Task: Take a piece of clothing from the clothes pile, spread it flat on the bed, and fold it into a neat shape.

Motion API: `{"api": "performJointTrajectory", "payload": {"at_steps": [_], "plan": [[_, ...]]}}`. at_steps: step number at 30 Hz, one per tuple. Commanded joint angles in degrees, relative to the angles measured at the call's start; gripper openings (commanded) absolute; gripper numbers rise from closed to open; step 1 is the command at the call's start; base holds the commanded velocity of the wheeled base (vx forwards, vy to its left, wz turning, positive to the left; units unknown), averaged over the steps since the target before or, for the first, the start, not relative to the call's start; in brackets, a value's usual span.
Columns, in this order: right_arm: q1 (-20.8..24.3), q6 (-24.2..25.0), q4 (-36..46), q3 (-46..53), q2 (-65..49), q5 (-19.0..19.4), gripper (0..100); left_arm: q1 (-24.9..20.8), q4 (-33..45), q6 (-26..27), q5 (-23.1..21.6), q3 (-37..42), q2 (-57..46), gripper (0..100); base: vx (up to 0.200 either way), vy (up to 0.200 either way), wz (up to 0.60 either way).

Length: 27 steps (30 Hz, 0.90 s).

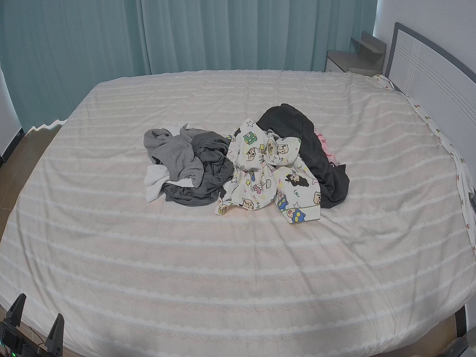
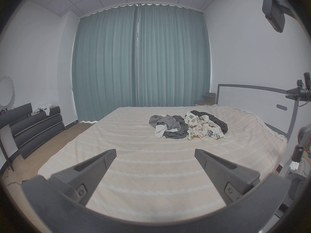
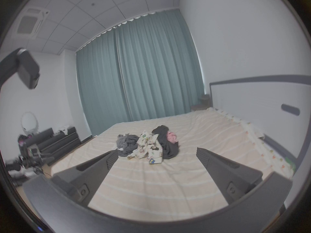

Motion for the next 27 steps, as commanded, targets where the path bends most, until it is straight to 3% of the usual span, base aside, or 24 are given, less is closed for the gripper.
{"api": "performJointTrajectory", "payload": {"at_steps": [1, 7, 13, 19, 27], "plan": [[9.2, 12.8, -11.0, -6.7, 38.9, 3.9, 100, -0.1, 0.0, -0.1, -0.8, 0.6, -0.4, 100, 0.000, 0.000, 0.00], [11.5, 16.3, -24.6, -9.1, 62.3, 3.6, 100, -0.1, 0.0, -0.2, -0.8, 0.6, -0.4, 100, 0.000, 0.000, 0.00], [11.5, 22.1, -33.9, -19.2, 84.1, 2.2, 100, -0.1, 0.0, -0.2, -0.8, 0.6, -0.4, 100, 0.000, 0.000, 0.00], [11.4, 24.2, -34.7, -33.2, 100.2, -5.0, 100, -0.1, 0.0, -0.2, -0.8, 0.6, -0.4, 100, 0.000, 0.000, 0.00], [11.3, 25.7, -34.6, -48.3, 112.8, -10.0, 100, -0.1, 0.0, -0.4, -0.6, 0.6, -0.4, 100, 0.000, 0.000, 0.00]]}}
